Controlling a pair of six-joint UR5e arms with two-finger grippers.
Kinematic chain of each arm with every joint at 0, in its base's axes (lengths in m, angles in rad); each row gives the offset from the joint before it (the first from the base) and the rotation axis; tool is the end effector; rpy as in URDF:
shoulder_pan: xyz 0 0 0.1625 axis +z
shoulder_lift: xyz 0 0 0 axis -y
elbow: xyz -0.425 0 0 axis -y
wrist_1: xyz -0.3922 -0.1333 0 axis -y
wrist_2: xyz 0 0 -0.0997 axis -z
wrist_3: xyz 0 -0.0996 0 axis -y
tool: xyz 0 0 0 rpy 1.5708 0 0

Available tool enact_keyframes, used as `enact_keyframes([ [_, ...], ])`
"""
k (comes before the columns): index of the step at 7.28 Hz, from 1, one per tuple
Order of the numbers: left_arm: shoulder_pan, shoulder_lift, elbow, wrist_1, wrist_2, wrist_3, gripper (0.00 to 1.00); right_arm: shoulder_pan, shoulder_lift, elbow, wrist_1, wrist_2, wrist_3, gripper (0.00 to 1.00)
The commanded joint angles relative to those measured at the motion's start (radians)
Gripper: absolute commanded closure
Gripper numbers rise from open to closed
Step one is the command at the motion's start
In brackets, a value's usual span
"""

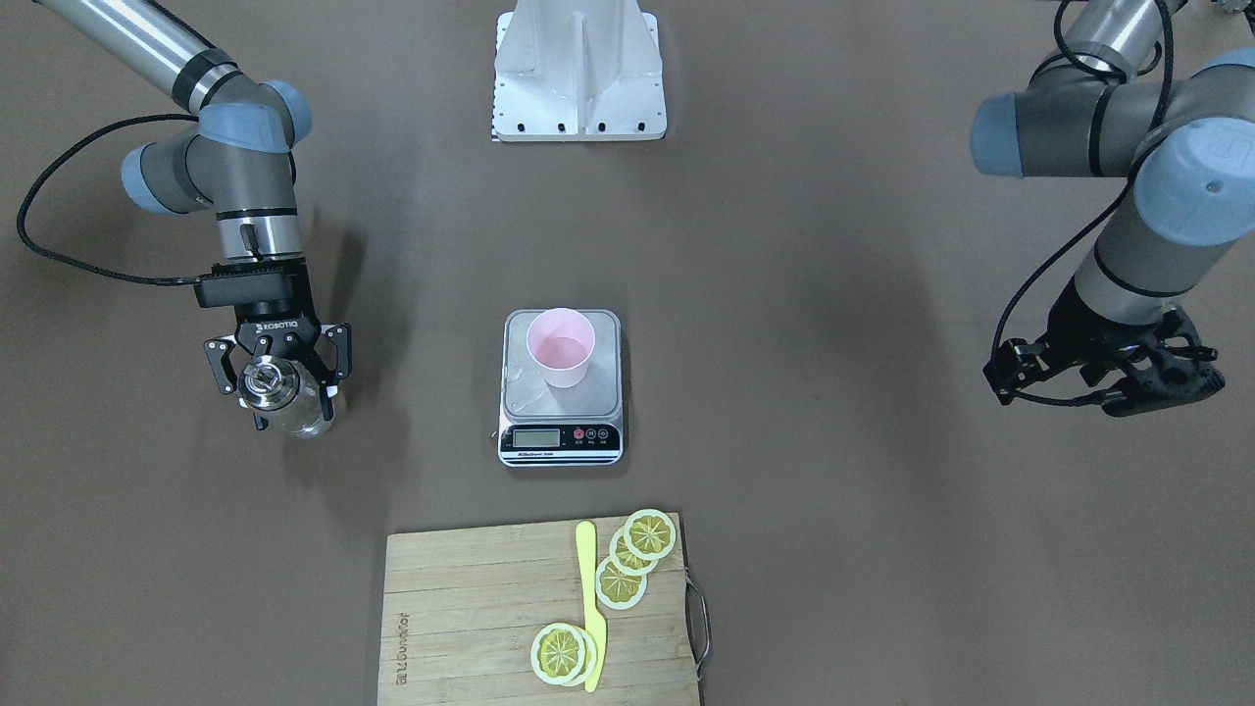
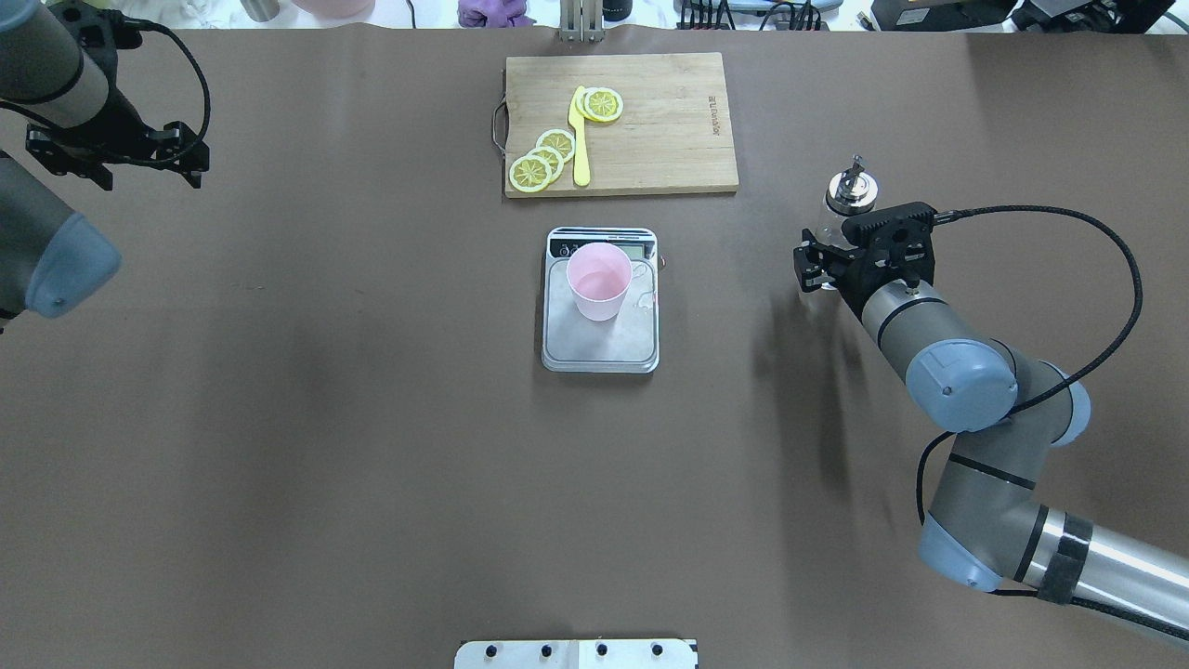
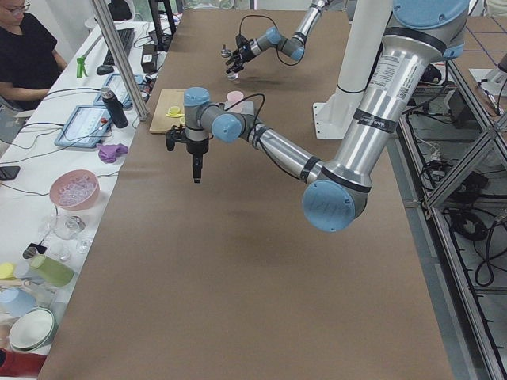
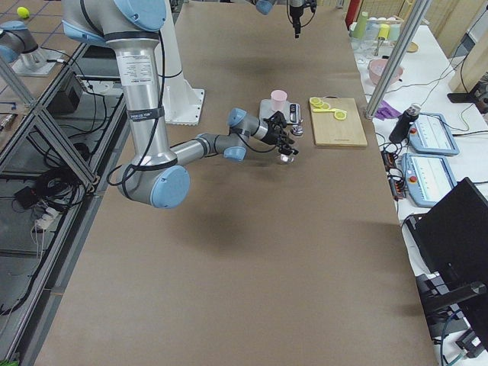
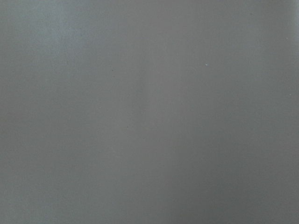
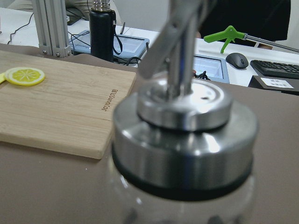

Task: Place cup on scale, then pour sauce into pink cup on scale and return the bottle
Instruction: 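Lower the bottle onto the table and open the right gripper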

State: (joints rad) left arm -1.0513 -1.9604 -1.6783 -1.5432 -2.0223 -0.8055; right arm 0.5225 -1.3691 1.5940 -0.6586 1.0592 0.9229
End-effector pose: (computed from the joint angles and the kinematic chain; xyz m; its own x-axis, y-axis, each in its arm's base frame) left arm 0.2376 -0.5964 0.4034 0.7925 -0.1301 -0.5958 0.1859 0.9820 0.0328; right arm -0.4188 -0.4513 0.4374 0.7853 -0.1550 0.5994 -0.4342 0.5523 0.7117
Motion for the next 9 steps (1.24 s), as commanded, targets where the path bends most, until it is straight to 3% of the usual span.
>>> enact_keyframes([
  [1, 0.001, 0.0, 0.0, 0.0, -0.001, 0.0, 0.02, -0.003, -0.001, -0.002, 0.001, 0.004, 0.007, 0.55],
  [2, -0.001, 0.0, 0.0, 0.0, 0.0, 0.0, 0.02, -0.004, -0.001, -0.014, 0.001, 0.004, 0.007, 0.31],
  [4, 0.0, 0.0, 0.0, 0.0, -0.001, 0.0, 0.02, -0.013, -0.001, -0.017, 0.002, 0.002, 0.008, 0.06],
  [7, 0.001, -0.002, 0.002, 0.0, -0.001, 0.0, 0.01, -0.015, -0.017, 0.003, 0.002, 0.002, 0.008, 0.0],
  [9, 0.001, -0.003, 0.002, 0.0, -0.001, 0.0, 0.01, -0.09, -0.182, 0.16, 0.001, -0.027, 0.01, 0.0],
])
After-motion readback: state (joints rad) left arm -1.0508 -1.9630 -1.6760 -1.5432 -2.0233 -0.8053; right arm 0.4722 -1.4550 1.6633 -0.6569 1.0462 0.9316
